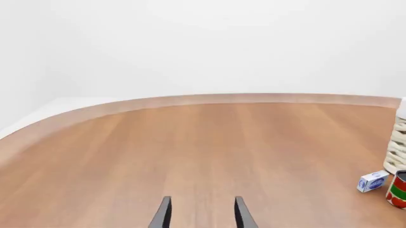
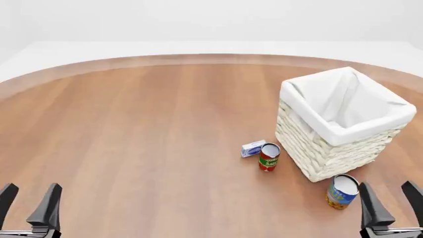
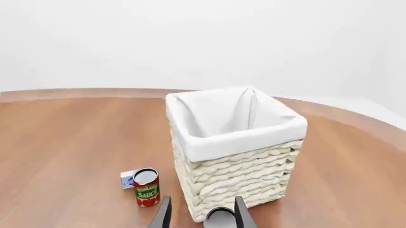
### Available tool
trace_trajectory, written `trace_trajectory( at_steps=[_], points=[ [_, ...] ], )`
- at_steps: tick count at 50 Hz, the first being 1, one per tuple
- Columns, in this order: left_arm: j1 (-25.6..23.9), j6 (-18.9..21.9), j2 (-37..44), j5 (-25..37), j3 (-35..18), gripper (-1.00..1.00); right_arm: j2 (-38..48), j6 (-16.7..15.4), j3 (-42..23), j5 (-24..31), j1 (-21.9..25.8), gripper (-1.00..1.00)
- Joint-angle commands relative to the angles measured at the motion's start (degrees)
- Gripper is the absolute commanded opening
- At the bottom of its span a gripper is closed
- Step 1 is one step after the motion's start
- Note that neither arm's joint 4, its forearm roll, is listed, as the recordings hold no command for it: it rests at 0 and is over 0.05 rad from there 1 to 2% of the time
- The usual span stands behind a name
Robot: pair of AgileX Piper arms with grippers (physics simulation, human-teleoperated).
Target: Pick up the alphabet soup and the cream cheese box, and put them in the basket.
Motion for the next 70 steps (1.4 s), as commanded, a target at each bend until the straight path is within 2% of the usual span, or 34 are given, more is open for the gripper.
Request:
trace_trajectory(
  at_steps=[1, 3, 6, 7, 9, 17, 18, 20, 21, 22, 27, 31, 33, 34, 36, 37, 39, 40, 42, 44, 45, 50, 54, 57, 58, 61, 62, 64, 65, 70],
  points=[
    [0.0, 0.0, 0.3, -0.1, -0.1, 1.0, 10.8, -3.7, -2.6, -3.7, 0.5, 1.0],
    [0.0, 0.0, 0.3, -0.1, -0.1, 1.0, 10.1, -5.1, -3.0, -2.9, 1.3, 1.0],
    [0.0, 0.0, 0.3, -0.1, -0.1, 1.0, 10.3, -4.6, -3.9, -2.1, 2.0, 1.0],
    [0.0, 0.0, 0.3, -0.1, -0.1, 1.0, 10.2, -5.8, -4.3, -1.8, 2.8, 1.0],
    [0.0, 0.0, 0.3, -0.1, -0.1, 1.0, 11.3, -6.1, -4.9, -2.3, 3.0, 1.0],
    [0.0, 0.0, 0.3, -0.1, -0.1, 1.0, 17.3, -5.0, -9.3, -2.9, 3.0, 1.0],
    [0.0, 0.0, 0.3, -0.1, -0.1, 1.0, 18.9, -5.2, -8.9, -4.4, 3.3, 1.0],
    [0.0, 0.0, 0.3, -0.1, -0.1, 1.0, 19.3, -5.7, -10.4, -3.4, 3.9, 1.0],
    [0.0, 0.0, 0.3, -0.1, -0.1, 1.0, 18.9, -7.6, -11.4, -2.6, 4.8, 1.0],
    [0.0, 0.0, 0.3, -0.1, -0.1, 1.0, 19.3, -7.4, -12.2, -2.1, 4.7, 1.0],
    [0.0, 0.0, 0.3, -0.1, -0.1, 1.0, 20.5, -11.1, -15.8, 0.2, 7.1, 1.0],
    [0.0, 0.0, 0.3, -0.1, -0.1, 1.0, 23.3, -11.7, -19.2, 2.5, 8.6, 1.0],
    [0.0, 0.0, 0.3, -0.1, -0.1, 1.0, 24.0, -13.5, -20.4, 3.5, 10.2, 1.0],
    [0.0, 0.0, 0.3, -0.1, -0.1, 1.0, 23.7, -14.2, -22.6, 6.0, 10.7, 1.0],
    [0.0, 0.0, 0.3, -0.1, -0.1, 1.0, 24.6, -14.1, -23.2, 5.6, 10.6, 1.0],
    [0.0, 0.0, 0.3, -0.1, -0.1, 1.0, 25.1, -16.7, -23.4, 5.6, 11.4, 1.0],
    [0.0, 0.0, 0.3, -0.1, -0.1, 1.0, 25.8, -18.1, -25.2, 7.4, 12.5, 1.0],
    [0.0, 0.0, 0.3, -0.1, -0.1, 1.0, 26.0, -19.4, -24.6, 6.4, 13.5, 1.0],
    [0.0, 0.0, 0.3, -0.1, -0.1, 1.0, 26.8, -19.2, -25.6, 6.8, 13.6, 1.0],
    [0.0, 0.0, 0.3, -0.1, -0.1, 1.0, 27.9, -20.5, -27.1, 8.2, 15.4, 1.0],
    [0.0, 0.0, 0.3, -0.1, -0.1, 1.0, 29.3, -21.2, -26.5, 6.9, 15.8, 1.0],
    [0.0, 0.0, 0.3, -0.1, -0.1, 1.0, 30.9, -23.9, -29.1, 7.8, 19.1, 1.0],
    [0.0, 0.0, 0.3, -0.1, -0.1, 1.0, 32.8, -24.4, -30.9, 8.4, 20.6, 1.0],
    [0.0, 0.0, 0.3, -0.1, -0.1, 1.0, 34.6, -27.1, -30.7, 7.9, 22.8, 1.0],
    [0.0, 0.0, 0.3, -0.1, -0.1, 1.0, 34.7, -30.2, -29.4, 6.5, 23.7, 1.0],
    [0.0, 0.0, 0.3, -0.1, -0.1, 1.0, 36.1, -29.1, -30.8, 7.2, 23.7, 1.0],
    [0.0, 0.0, 0.3, -0.1, -0.1, 1.0, 36.4, -30.2, -30.7, 7.0, 23.9, 1.0],
    [0.0, 0.0, 0.3, -0.1, -0.1, 1.0, 36.9, -30.1, -31.6, 7.4, 24.0, 1.0],
    [0.0, 0.0, 0.3, -0.1, -0.1, 1.0, 37.1, -31.4, -31.3, 7.1, 24.5, 1.0],
    [0.0, 0.0, 0.3, -0.1, -0.1, 1.0, 38.0, -31.9, -33.0, 8.6, 25.2, 1.0]
  ],
)
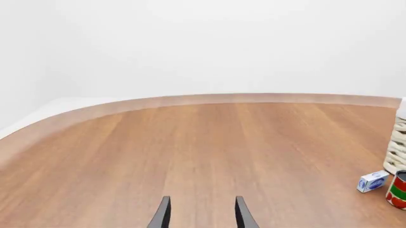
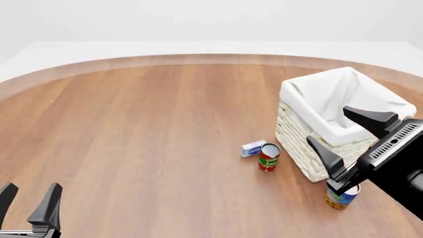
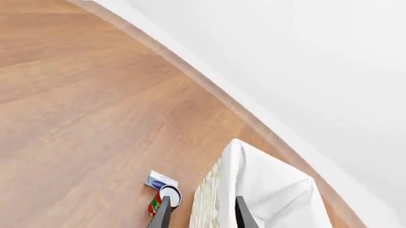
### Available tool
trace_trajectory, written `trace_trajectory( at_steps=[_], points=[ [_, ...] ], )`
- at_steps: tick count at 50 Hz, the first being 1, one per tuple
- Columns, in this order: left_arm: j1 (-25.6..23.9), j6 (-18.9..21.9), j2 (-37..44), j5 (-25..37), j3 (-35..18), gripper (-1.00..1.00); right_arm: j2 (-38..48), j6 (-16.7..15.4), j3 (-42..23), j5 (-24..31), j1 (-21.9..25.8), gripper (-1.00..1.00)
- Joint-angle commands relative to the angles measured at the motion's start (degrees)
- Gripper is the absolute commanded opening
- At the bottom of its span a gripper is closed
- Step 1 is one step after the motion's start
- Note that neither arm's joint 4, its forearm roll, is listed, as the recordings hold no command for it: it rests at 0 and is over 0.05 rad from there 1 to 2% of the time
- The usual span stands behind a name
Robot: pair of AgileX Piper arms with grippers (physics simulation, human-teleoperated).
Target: Pick up the alphabet soup and the cream cheese box, and put them in the basket.
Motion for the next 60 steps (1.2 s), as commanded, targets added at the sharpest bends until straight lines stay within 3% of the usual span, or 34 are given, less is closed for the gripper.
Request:
trace_trajectory(
  at_steps=[1, 6, 36, 43, 53, 60],
  points=[
    [0.0, 0.0, 0.0, 0.0, 0.0, 1.0, 3.2, -4.4, -2.7, 1.2, 2.9, 1.0],
    [0.0, 0.0, 0.0, 0.0, 0.0, 1.0, 3.3, -9.3, -1.4, 0.4, 3.8, 1.0],
    [0.0, 0.0, 0.0, 0.0, 0.0, 1.0, 4.6, -10.4, -1.0, 0.8, 4.5, 1.0],
    [0.0, 0.0, 0.0, 0.0, 0.0, 1.0, 7.0, -11.9, -2.0, 0.1, 5.6, 1.0],
    [0.0, 0.0, 0.0, 0.0, 0.0, 1.0, 10.0, -20.7, -3.3, 1.5, 8.0, 1.0],
    [0.0, 0.0, 0.0, 0.0, 0.0, 1.0, 12.1, -23.2, -5.5, 2.9, 8.3, 1.0]
  ],
)
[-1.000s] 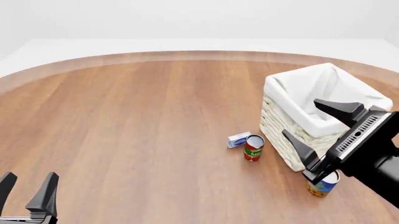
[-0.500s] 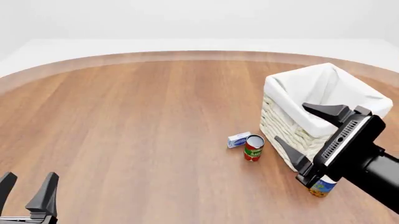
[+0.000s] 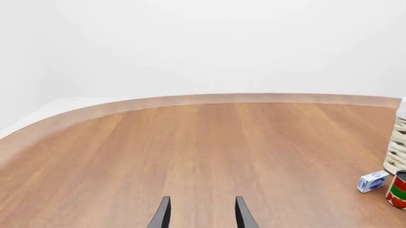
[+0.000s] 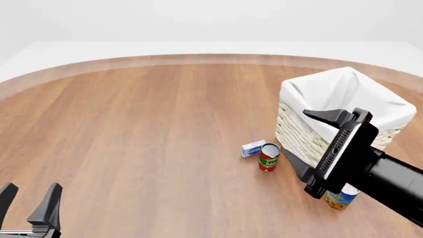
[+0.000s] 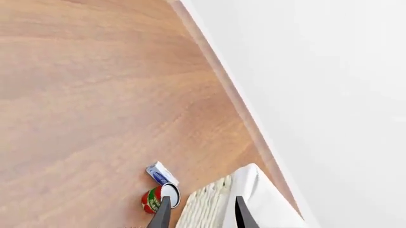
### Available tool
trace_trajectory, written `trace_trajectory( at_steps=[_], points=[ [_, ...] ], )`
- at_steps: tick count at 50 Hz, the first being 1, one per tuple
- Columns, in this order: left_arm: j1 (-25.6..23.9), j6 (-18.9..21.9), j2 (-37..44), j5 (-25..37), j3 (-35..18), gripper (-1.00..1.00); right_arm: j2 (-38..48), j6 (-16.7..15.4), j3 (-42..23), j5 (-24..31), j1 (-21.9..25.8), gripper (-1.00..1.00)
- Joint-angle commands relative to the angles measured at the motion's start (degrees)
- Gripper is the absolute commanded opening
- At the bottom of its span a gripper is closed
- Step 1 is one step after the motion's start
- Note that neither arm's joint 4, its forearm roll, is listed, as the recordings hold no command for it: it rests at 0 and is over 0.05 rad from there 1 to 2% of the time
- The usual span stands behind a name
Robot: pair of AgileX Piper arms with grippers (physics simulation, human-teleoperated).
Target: Pick up the alphabet soup and the cream cheese box, and put them in the basket.
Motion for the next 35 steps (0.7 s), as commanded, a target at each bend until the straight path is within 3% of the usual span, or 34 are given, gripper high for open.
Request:
trace_trajectory(
  at_steps=[1, 8, 14, 18, 20, 35],
  points=[
    [0.0, 0.0, 0.0, 0.0, 0.0, 1.0, 3.2, -5.2, -4.3, 3.2, 1.2, 1.0],
    [0.0, 0.0, 0.0, 0.0, 0.0, 1.0, 6.6, -7.4, -6.5, 3.3, 0.5, 1.0],
    [0.0, 0.0, 0.0, 0.0, 0.0, 1.0, 10.5, -9.4, -10.0, 6.4, 1.4, 1.0],
    [0.0, 0.0, 0.0, 0.0, 0.0, 1.0, 12.7, -8.7, -11.8, 7.5, 1.2, 1.0],
    [0.0, 0.0, 0.0, 0.0, 0.0, 1.0, 13.3, -8.6, -12.2, 9.0, 3.7, 1.0],
    [0.0, 0.0, 0.0, 0.0, 0.0, 1.0, 18.8, -10.0, -18.0, 15.9, 6.1, 1.0]
  ],
)
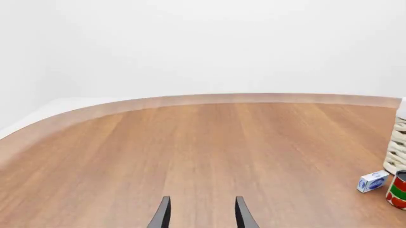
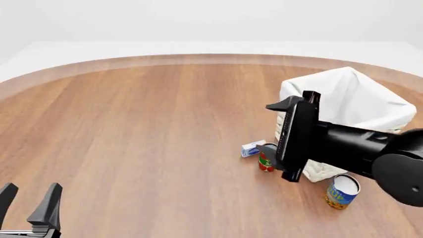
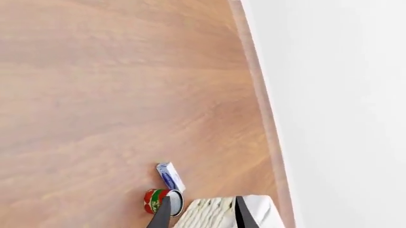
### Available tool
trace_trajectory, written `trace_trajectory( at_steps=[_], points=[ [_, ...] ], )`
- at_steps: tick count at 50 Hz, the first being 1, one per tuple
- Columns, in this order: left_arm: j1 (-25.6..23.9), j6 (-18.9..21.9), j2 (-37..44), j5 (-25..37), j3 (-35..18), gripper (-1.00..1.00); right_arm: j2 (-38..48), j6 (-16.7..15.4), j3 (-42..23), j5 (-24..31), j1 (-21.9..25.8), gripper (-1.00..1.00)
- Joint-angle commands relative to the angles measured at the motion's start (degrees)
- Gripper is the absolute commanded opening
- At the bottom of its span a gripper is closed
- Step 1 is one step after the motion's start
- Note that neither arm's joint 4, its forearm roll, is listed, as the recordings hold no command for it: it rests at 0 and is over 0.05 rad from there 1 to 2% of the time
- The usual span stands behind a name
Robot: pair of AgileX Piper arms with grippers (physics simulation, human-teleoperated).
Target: Pick up the alphabet soup and the cream cheese box, and put them in the basket.
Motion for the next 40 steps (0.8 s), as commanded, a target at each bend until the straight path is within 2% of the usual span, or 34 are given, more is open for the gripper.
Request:
trace_trajectory(
  at_steps=[1, 2, 4, 6, 18, 20, 21, 26, 28, 30, 31, 36, 39, 40],
  points=[
    [0.0, 0.0, 0.0, 0.0, 0.0, 1.0, 3.9, -0.2, -4.9, 5.7, 3.2, 1.0],
    [0.0, 0.0, 0.0, 0.0, 0.0, 1.0, 4.2, 0.7, -5.5, 6.8, 4.0, 1.0],
    [0.0, 0.0, 0.0, 0.0, 0.0, 1.0, 5.0, 0.2, -5.8, 7.0, 2.8, 1.0],
    [0.0, 0.0, 0.0, 0.0, 0.0, 1.0, 5.4, 1.8, -7.0, 9.7, 5.5, 1.0],
    [0.0, 0.0, 0.0, 0.0, 0.0, 1.0, 8.6, -0.1, -11.9, 15.7, 5.4, 1.0],
    [0.0, 0.0, 0.0, 0.0, 0.0, 1.0, 9.0, -0.9, -12.7, 16.4, 5.1, 1.0],
    [0.0, 0.0, 0.0, 0.0, 0.0, 1.0, 9.2, -2.8, -12.0, 16.7, 4.3, 1.0],
    [0.0, 0.0, 0.0, 0.0, 0.0, 1.0, 9.7, -3.7, -13.8, 18.9, 4.7, 1.0],
    [0.0, 0.0, 0.0, 0.0, 0.0, 1.0, 9.4, -6.2, -12.9, 19.1, 4.1, 1.0],
    [0.0, 0.0, 0.0, 0.0, 0.0, 1.0, 10.0, -6.2, -13.8, 19.5, 3.4, 1.0],
    [0.0, 0.0, 0.0, 0.0, 0.0, 1.0, 9.8, -8.3, -12.3, 19.3, 2.5, 1.0],
    [0.0, 0.0, 0.0, 0.0, 0.0, 1.0, 9.6, -9.4, -12.6, 20.2, 2.9, 1.0],
    [0.0, 0.0, 0.0, 0.0, 0.0, 1.0, 9.5, -12.1, -11.7, 20.2, 1.8, 1.0],
    [0.0, 0.0, 0.0, 0.0, 0.0, 1.0, 9.7, -11.5, -12.6, 20.8, 2.2, 1.0]
  ],
)
